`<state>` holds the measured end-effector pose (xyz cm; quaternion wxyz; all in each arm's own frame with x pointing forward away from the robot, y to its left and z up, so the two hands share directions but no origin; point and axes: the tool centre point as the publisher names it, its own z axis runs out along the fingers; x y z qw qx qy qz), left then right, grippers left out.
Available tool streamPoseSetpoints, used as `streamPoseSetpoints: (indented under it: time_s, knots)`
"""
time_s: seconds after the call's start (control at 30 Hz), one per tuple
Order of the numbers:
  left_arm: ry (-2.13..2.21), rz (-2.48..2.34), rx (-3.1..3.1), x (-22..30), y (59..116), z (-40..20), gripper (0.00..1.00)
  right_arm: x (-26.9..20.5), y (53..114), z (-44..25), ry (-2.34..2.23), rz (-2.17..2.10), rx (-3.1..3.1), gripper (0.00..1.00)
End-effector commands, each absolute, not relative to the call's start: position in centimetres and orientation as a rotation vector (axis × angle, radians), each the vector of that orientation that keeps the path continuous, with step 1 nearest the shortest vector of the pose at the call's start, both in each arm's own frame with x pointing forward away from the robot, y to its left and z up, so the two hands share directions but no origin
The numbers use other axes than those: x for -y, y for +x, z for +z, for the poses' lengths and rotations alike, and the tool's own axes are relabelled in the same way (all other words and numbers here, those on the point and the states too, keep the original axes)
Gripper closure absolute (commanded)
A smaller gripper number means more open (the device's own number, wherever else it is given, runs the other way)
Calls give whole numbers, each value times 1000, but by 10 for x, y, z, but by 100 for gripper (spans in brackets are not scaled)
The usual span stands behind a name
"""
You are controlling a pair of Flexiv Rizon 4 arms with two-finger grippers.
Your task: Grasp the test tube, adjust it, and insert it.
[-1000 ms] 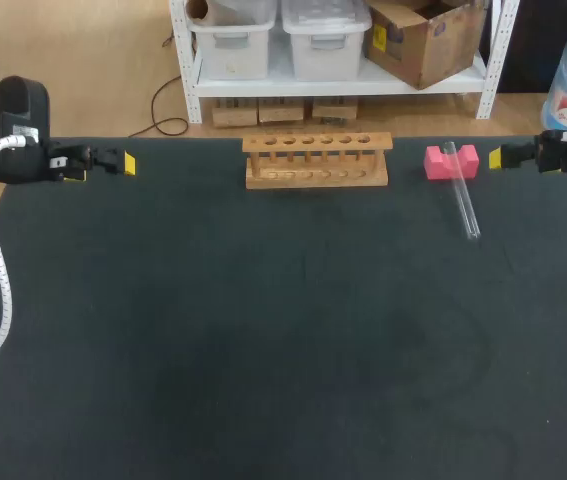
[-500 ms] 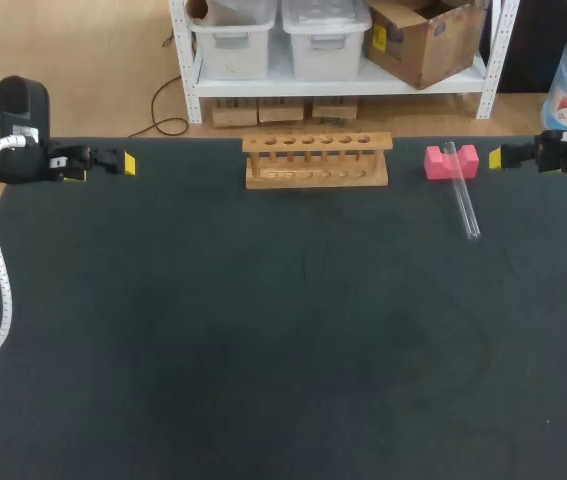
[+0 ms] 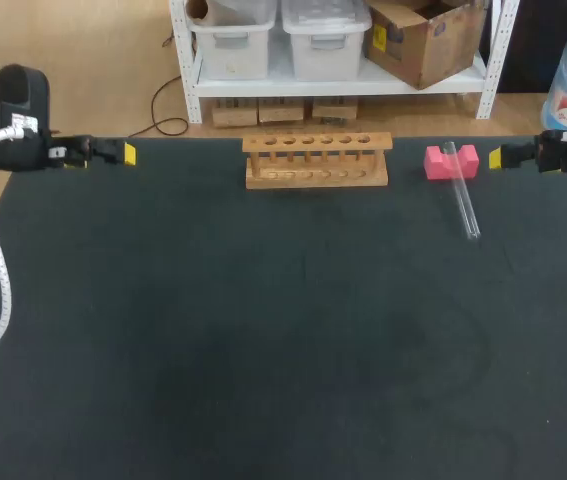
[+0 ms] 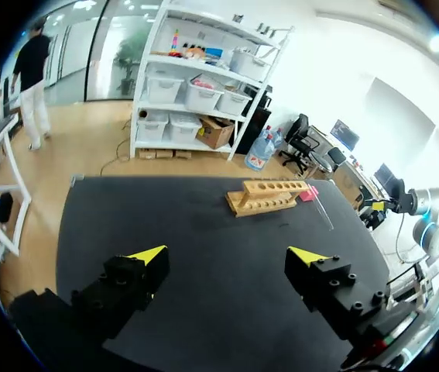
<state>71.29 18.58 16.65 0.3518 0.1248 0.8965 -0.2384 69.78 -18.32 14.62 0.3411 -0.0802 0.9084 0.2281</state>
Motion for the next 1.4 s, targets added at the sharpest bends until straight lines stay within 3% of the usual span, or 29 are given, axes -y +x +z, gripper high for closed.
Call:
streamPoseSetpoints:
  time_s: [0.03, 0.6, 1.4]
  knots:
    - [507, -807, -2199, -198, 731, 165, 0, 183, 697, 147, -206, 586, -2365, 0]
    - [951, -990, -1849, -168, 802, 157, 0, 183, 697, 147, -206, 586, -2365, 0]
    - [1074, -1035, -1755, -126, 826, 126, 0, 183, 697, 147, -206, 586, -2365, 0]
